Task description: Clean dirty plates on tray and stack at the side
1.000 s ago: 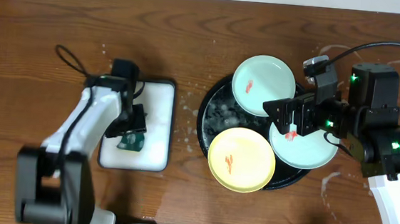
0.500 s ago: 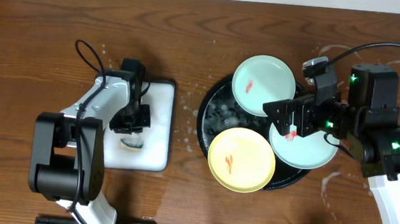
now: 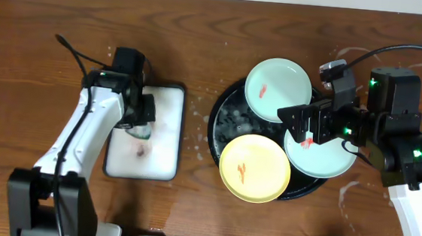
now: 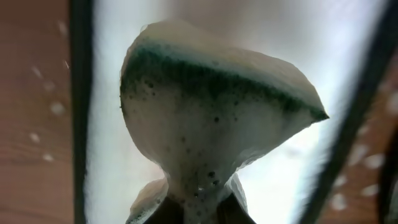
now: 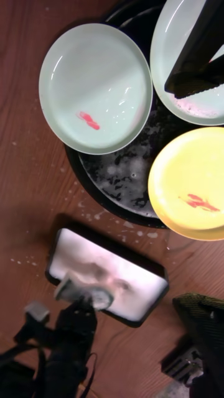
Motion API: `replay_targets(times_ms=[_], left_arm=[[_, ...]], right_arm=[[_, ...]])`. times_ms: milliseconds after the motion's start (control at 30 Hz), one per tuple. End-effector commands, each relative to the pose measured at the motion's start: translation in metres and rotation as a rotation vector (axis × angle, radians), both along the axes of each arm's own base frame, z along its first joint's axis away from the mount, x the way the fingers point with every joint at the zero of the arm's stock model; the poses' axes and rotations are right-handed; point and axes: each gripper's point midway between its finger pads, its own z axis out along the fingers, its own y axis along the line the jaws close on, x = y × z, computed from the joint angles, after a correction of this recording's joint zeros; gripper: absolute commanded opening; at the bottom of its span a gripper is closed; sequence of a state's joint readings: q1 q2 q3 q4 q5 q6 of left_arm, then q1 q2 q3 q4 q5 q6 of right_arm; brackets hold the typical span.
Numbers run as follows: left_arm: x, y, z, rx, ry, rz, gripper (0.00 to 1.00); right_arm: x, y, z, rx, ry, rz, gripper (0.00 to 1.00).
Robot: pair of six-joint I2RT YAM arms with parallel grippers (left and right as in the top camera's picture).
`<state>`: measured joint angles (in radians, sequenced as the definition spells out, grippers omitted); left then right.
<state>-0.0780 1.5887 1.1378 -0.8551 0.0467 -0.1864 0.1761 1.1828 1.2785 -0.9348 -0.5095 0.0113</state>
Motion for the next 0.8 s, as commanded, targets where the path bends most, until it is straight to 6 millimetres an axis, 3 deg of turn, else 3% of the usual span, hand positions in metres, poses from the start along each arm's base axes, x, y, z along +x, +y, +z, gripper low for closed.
replay_targets(times_ms=[0, 300, 400, 600, 767], left_arm=[[0.004, -0.004, -0.007, -0.002, -0.005, 0.004, 0.08], [0.000, -0.006, -0.068, 0.004, 0.068, 0.004, 0.07], [-0.004, -0.005, -0.076, 0.004, 0.100, 0.025, 0.07], [-0.008, -0.005, -0.063, 0.006, 0.141, 0.056, 0.08], [0.005, -0.006, -0.023, 0.003, 0.125, 0.055, 0.08]], right_arm=[[-0.003, 0.006, 0.011, 0.019, -0.020, 0.022, 0.99], [-0.003, 0.006, 0.010, 0.019, -0.018, 0.022, 0.98], [0.001, 0.001, 0.006, -0.003, -0.012, -0.007, 0.88], [0.027, -0.028, -0.023, -0.086, 0.094, -0.255, 0.79], [0.054, -0.041, -0.046, -0.141, 0.116, -0.340, 0.78]])
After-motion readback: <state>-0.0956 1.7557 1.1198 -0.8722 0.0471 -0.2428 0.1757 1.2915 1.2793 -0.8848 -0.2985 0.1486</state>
